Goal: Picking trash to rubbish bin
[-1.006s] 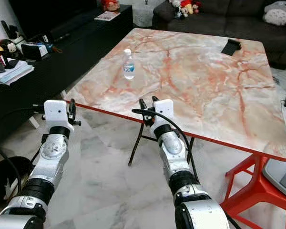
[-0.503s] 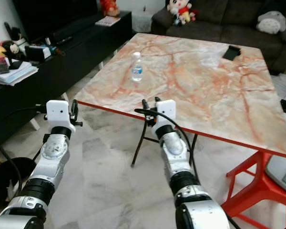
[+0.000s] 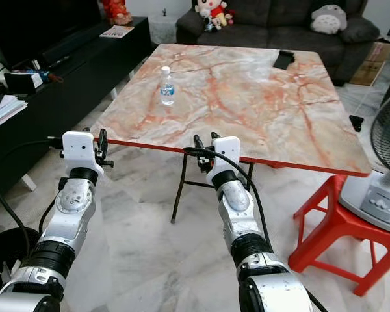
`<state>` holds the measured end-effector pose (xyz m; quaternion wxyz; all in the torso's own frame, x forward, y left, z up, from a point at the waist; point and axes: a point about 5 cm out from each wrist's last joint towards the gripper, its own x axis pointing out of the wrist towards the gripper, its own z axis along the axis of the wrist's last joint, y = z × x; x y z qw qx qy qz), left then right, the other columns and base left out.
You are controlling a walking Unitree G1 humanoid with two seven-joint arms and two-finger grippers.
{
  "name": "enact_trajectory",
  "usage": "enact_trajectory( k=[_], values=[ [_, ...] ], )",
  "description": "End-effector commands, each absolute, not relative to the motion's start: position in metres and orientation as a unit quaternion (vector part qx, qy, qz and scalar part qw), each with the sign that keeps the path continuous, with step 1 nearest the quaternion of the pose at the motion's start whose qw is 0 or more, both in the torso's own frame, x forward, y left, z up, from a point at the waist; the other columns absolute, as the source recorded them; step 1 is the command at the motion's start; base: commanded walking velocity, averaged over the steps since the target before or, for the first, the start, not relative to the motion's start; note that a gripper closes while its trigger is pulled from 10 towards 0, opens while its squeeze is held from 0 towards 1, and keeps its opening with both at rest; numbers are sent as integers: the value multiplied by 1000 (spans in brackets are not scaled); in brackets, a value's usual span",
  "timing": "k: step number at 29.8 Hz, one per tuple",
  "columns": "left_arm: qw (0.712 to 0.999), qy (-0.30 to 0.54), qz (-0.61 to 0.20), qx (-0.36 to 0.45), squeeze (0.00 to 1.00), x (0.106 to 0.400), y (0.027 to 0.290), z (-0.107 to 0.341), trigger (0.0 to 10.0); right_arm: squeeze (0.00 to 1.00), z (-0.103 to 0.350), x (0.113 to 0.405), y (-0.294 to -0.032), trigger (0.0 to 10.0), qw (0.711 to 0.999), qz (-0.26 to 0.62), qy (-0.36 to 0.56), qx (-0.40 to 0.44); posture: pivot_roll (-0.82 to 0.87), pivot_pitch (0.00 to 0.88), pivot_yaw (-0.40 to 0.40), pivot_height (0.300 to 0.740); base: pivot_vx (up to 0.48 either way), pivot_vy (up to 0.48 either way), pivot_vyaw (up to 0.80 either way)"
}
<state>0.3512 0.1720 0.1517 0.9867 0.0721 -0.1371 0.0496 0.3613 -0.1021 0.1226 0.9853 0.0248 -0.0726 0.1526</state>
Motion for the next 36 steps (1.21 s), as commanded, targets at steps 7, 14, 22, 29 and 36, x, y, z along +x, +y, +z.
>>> enact_trajectory(
  k=[7, 14, 22, 29, 36],
  values=[
    [985, -149, 50, 73, 0, 353, 171, 161, 10000, 0, 132, 363, -103, 10000, 984, 151, -96, 16, 40, 25, 28, 740, 407, 0, -76],
    [985, -149, 53, 74, 0, 353, 172, 162, 10000, 0, 133, 362, -100, 10000, 981, 167, -104, -1, 40, 25, 28, 740, 410, 0, 74],
    [984, -152, 54, 74, 0, 353, 172, 164, 10000, 0, 133, 360, -96, 10000, 978, 179, -103, 16, 41, 23, 27, 740, 408, 0, 504],
    [984, -152, 55, 74, 0, 353, 172, 165, 10000, 0, 133, 359, -94, 10000, 976, 190, -106, 1, 41, 23, 27, 740, 407, 0, 0],
    [984, -154, 56, 74, 0, 353, 171, 166, 10000, 0, 133, 359, -94, 10000, 975, 193, -105, 6, 41, 23, 25, 740, 410, 0, 644]
  ],
)
